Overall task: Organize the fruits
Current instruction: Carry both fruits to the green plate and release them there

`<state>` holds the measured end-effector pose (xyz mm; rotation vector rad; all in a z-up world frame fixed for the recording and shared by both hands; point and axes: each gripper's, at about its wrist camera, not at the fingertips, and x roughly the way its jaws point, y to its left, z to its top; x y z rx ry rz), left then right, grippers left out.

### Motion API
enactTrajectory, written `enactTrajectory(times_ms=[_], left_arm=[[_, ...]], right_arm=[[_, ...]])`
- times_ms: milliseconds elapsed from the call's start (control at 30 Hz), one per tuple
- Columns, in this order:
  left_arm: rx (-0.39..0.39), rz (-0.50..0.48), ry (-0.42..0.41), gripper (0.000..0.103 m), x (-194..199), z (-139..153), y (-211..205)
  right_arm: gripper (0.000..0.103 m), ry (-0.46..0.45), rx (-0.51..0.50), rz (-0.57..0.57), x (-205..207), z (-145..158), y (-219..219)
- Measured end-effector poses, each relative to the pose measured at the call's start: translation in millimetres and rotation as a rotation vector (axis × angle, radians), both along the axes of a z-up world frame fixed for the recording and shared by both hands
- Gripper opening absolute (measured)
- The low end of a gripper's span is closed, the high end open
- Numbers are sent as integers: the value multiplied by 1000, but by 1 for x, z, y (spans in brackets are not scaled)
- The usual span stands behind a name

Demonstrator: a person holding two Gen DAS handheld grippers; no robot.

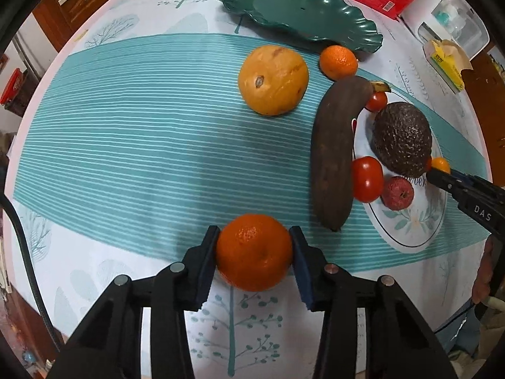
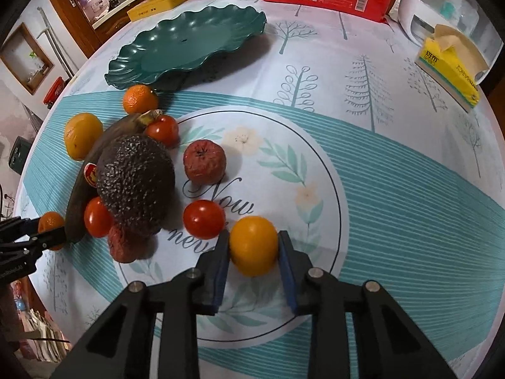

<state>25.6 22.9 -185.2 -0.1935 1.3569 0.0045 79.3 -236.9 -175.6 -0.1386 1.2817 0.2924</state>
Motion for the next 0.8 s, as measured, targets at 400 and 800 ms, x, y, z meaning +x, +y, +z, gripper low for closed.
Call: enactTrajectory(times_ms=[400, 800], left_arm=[[22, -121, -148, 42, 42, 111, 7], [113, -205, -292, 42, 160, 188, 19]], right_arm=[[29, -24, 129, -75, 5, 90, 23], [29, -173, 258, -71, 100, 206, 71]])
